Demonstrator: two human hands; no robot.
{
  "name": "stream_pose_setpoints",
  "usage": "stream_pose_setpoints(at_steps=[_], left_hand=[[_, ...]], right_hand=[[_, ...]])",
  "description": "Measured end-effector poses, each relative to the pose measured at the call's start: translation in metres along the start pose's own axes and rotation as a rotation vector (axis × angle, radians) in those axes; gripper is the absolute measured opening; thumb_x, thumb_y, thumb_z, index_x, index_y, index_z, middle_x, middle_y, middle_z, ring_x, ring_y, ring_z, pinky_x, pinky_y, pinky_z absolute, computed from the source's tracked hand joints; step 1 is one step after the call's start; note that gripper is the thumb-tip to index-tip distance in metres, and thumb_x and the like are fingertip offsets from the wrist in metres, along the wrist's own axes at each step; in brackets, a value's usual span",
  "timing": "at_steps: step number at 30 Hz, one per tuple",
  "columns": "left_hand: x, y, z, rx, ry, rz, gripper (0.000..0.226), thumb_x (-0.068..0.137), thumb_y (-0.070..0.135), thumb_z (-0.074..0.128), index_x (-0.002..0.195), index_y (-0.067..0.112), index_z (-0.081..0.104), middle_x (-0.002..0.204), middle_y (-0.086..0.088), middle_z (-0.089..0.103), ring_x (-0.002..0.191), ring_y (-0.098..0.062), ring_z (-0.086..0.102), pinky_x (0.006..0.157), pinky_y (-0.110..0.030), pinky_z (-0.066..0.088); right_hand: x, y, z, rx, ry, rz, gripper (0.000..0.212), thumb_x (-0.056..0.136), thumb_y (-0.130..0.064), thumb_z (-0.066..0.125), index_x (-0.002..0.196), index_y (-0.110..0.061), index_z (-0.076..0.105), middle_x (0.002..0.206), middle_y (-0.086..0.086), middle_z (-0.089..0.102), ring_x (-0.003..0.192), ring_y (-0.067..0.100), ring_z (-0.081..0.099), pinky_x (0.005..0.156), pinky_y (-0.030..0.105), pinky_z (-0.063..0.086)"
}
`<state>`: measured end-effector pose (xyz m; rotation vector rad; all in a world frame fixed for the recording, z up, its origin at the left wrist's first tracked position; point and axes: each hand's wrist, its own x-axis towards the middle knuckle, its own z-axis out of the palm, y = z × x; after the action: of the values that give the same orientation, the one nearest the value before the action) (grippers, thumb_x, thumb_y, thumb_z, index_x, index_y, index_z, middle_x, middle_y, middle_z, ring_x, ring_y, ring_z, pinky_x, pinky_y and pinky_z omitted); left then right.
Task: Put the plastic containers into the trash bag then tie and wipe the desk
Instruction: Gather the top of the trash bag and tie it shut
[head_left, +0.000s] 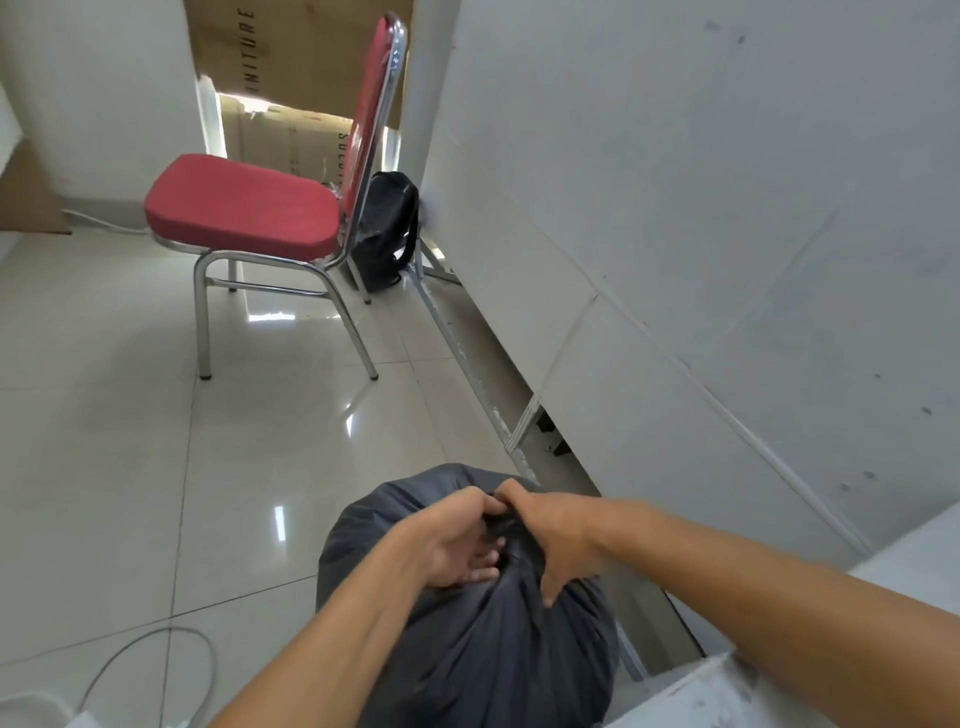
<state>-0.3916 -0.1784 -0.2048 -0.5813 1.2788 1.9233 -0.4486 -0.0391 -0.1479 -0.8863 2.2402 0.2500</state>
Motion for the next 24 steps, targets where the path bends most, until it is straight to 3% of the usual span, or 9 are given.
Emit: stream_pose_setpoints(at_steps=[2, 5, 8, 10, 12, 15, 18, 21, 24], left_hand=[[-0.013, -0.004, -0.005, -0.162, -0.09, 0.042, 0.02, 0.099, 0.023, 0.039, 0.098, 0.013, 0.055, 0.072, 0.002, 0.062, 0.062, -0.01, 0.052, 0.07, -0.026, 0.051], [-0.023, -0.029, 0.01, 0.013, 0.098, 0.21, 0.012, 0.096, 0.013, 0.052, 0.108, 0.01, 0.052, 0.081, -0.002, 0.059, 0.064, -0.011, 0.052, 0.067, -0.028, 0.05], [-0.021, -0.064, 0.032, 0.473, 0.386, 0.516, 0.074, 0.081, 0.025, 0.073, 0.141, 0.025, 0.029, 0.126, 0.002, 0.042, 0.102, -0.009, 0.054, 0.09, -0.026, 0.052], [-0.021, -0.08, 0.043, 0.864, 0.561, 0.721, 0.106, 0.07, 0.047, 0.079, 0.151, 0.034, 0.012, 0.153, 0.01, 0.017, 0.138, -0.01, 0.032, 0.11, -0.03, 0.041], [-0.013, -0.089, 0.052, 1.13, 0.636, 0.714, 0.123, 0.065, 0.057, 0.08, 0.156, 0.028, 0.002, 0.162, 0.01, 0.012, 0.148, -0.012, 0.02, 0.117, -0.036, 0.032], [0.011, -0.091, 0.047, 1.245, 0.855, 0.839, 0.095, 0.061, 0.046, 0.087, 0.138, 0.021, 0.038, 0.125, 0.005, 0.063, 0.111, -0.013, 0.064, 0.088, -0.027, 0.054], [0.016, -0.081, 0.039, 1.258, 0.899, 0.859, 0.039, 0.072, 0.033, 0.081, 0.105, 0.024, 0.061, 0.088, 0.006, 0.07, 0.078, -0.015, 0.067, 0.068, -0.028, 0.054], [0.019, -0.064, 0.024, 1.133, 0.667, 0.579, 0.028, 0.09, 0.043, 0.058, 0.105, 0.02, 0.066, 0.101, -0.005, 0.07, 0.094, -0.027, 0.066, 0.077, -0.038, 0.052], [0.016, -0.033, 0.006, 1.046, 0.343, 0.42, 0.035, 0.089, 0.046, 0.06, 0.101, 0.015, 0.07, 0.092, -0.006, 0.069, 0.081, -0.022, 0.064, 0.071, -0.037, 0.049]], right_hand=[[0.009, 0.004, 0.001, -0.022, 0.08, -0.006, 0.059, 0.076, -0.021, 0.078, 0.122, -0.018, 0.042, 0.111, 0.009, 0.061, 0.101, 0.031, 0.059, 0.079, 0.035, 0.049], [0.01, 0.004, -0.002, -0.042, 0.152, -0.048, 0.008, 0.089, -0.016, 0.057, 0.096, -0.018, 0.057, 0.083, 0.001, 0.058, 0.082, 0.026, 0.054, 0.063, 0.029, 0.036], [0.011, 0.001, 0.001, -0.003, 0.105, -0.03, 0.02, 0.092, -0.015, 0.052, 0.104, -0.013, 0.068, 0.091, 0.006, 0.065, 0.082, 0.025, 0.056, 0.069, 0.03, 0.041], [0.014, 0.002, 0.002, 0.045, 0.09, -0.01, 0.026, 0.093, -0.014, 0.048, 0.105, -0.009, 0.07, 0.1, 0.011, 0.071, 0.087, 0.028, 0.061, 0.075, 0.035, 0.049], [0.012, 0.005, -0.002, 0.103, 0.076, 0.023, 0.029, 0.095, -0.014, 0.045, 0.103, -0.007, 0.072, 0.104, 0.013, 0.073, 0.09, 0.029, 0.064, 0.082, 0.038, 0.054], [0.01, 0.007, -0.005, 0.129, 0.025, 0.083, 0.034, 0.098, -0.014, 0.042, 0.11, -0.006, 0.073, 0.112, 0.011, 0.072, 0.093, 0.027, 0.063, 0.083, 0.036, 0.053], [0.01, 0.006, -0.005, 0.149, -0.027, 0.128, 0.037, 0.098, -0.016, 0.042, 0.118, -0.005, 0.071, 0.122, 0.008, 0.07, 0.103, 0.025, 0.064, 0.092, 0.035, 0.052], [0.009, 0.001, -0.007, 0.265, -0.082, 0.105, 0.033, 0.09, -0.013, 0.053, 0.122, -0.011, 0.062, 0.117, 0.003, 0.066, 0.099, 0.021, 0.061, 0.088, 0.034, 0.05], [0.007, 0.001, -0.005, 0.151, -0.25, 0.078, 0.059, 0.083, -0.02, 0.074, 0.136, -0.018, 0.047, 0.131, 0.005, 0.056, 0.117, 0.025, 0.055, 0.098, 0.038, 0.045]])
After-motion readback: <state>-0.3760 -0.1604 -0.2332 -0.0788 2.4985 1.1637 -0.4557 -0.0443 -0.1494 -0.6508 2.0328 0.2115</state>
